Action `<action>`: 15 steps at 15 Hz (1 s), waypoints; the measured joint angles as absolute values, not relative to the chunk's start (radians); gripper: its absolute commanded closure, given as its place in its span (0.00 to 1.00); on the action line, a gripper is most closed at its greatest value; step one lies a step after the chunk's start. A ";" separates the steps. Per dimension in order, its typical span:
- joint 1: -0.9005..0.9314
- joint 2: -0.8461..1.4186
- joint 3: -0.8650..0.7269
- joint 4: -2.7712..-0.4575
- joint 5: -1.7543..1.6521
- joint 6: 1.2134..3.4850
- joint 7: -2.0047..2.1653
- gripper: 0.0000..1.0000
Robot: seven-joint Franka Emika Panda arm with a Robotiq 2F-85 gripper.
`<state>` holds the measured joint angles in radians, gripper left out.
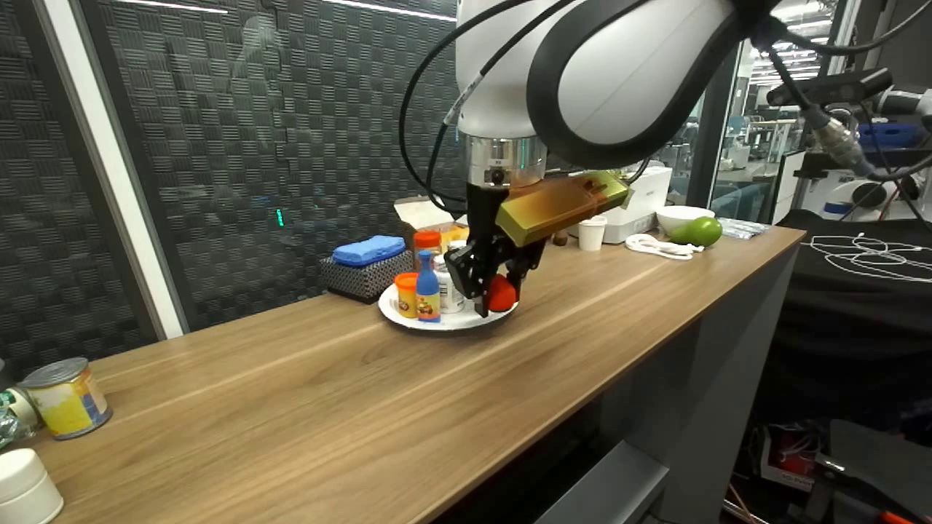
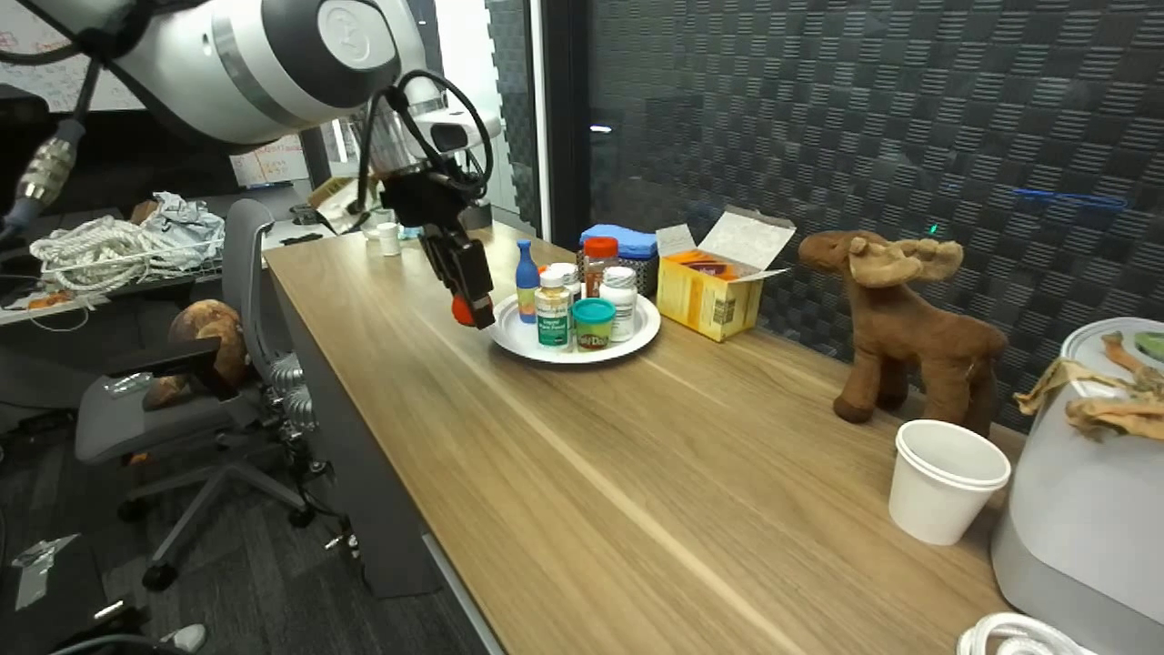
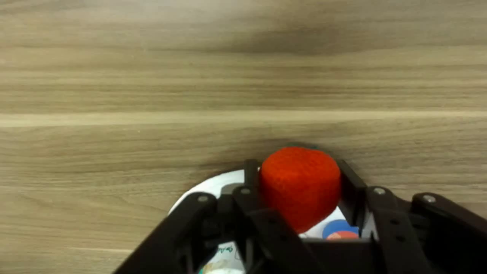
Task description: Pick up the bottles and small containers from the table and put them on the white plate.
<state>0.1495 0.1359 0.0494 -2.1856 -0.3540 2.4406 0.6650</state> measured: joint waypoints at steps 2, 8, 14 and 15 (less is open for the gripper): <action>0.149 0.164 0.045 -2.159 -0.357 2.468 0.665 0.74; 0.149 0.239 0.028 -2.085 -0.357 2.512 0.665 0.10; 0.150 0.240 0.026 -2.080 -0.341 2.533 0.645 0.00; 0.150 0.235 0.026 -2.080 -0.340 2.538 0.639 0.00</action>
